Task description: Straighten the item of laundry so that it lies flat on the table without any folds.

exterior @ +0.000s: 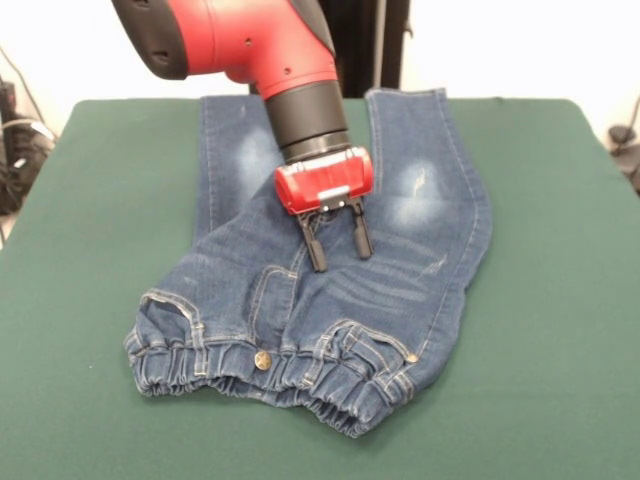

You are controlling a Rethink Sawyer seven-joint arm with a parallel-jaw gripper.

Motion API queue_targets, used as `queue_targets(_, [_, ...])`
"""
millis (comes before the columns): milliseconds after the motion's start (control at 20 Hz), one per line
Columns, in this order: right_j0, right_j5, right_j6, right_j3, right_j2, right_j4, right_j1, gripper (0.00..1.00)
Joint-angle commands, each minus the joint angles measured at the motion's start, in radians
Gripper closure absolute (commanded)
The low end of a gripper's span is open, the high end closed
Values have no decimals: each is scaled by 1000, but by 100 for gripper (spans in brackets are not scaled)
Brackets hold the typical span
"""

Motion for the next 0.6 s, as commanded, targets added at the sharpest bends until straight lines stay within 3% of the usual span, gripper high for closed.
queue_targets(50, [15,233,65,-4,82,17,70,0])
queue_targets(600, [16,232,65,-11,82,18,73,0])
